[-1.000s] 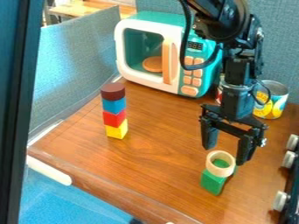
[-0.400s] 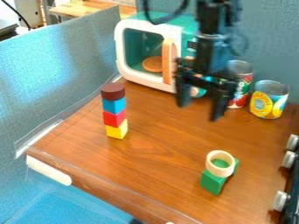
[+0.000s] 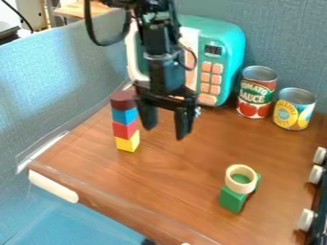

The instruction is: Move the cylindrical block with a hole in the middle and put it on top of the green rectangular block

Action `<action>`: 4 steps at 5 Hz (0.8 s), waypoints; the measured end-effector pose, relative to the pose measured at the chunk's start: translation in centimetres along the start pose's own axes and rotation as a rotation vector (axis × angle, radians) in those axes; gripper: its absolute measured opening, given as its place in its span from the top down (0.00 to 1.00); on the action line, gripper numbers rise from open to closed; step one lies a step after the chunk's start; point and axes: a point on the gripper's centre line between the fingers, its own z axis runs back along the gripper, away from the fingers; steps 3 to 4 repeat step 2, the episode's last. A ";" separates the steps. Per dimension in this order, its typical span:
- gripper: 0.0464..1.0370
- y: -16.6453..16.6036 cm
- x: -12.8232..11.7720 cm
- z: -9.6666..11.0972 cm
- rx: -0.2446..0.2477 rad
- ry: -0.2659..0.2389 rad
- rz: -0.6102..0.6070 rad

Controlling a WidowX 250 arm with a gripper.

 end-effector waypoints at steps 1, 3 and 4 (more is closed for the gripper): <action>0.04 -0.2 0.6 -0.9 0.043 -0.022 -0.067; 0.04 -1.3 1.3 -1.0 0.074 -0.031 -0.118; 0.04 -1.3 1.3 -1.0 0.074 -0.031 -0.118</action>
